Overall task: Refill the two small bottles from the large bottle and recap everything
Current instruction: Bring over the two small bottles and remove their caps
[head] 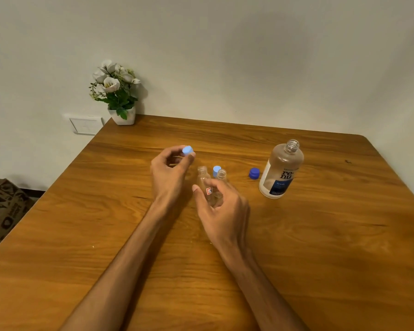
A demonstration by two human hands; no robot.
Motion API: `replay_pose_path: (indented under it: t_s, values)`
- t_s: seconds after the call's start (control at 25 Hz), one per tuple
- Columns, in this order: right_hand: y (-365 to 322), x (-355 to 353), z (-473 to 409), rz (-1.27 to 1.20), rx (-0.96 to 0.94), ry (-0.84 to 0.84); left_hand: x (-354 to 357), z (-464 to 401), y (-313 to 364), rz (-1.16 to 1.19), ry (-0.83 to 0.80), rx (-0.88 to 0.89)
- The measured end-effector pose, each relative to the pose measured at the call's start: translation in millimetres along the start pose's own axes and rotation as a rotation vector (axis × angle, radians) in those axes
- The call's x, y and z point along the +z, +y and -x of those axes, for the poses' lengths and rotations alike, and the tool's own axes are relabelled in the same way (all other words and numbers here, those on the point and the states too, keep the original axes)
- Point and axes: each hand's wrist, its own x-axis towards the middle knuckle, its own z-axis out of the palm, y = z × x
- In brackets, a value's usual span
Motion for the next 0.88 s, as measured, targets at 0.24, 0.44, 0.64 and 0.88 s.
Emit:
replay_pose_path:
  t_s: [0.24,0.44,0.64,0.88]
  values:
    - [1.0,-2.0,-0.9,0.026,-0.047,0.072,5.9,-16.7,-22.3,-0.551,-0.304,0.180]
    - [5.5,-1.9,-3.1,0.029,-0.046,0.075,2.7,-14.9,-27.9,-0.622,-0.284,0.216]
    - [5.4,-2.5,-3.1,0.053,-0.055,0.059,-2.8,-13.3,-29.8,-0.631,-0.319,0.220]
    - [7.7,-1.6,-1.2,0.047,-0.053,0.044,-12.5,0.5,-19.9,-0.480,-0.252,0.231]
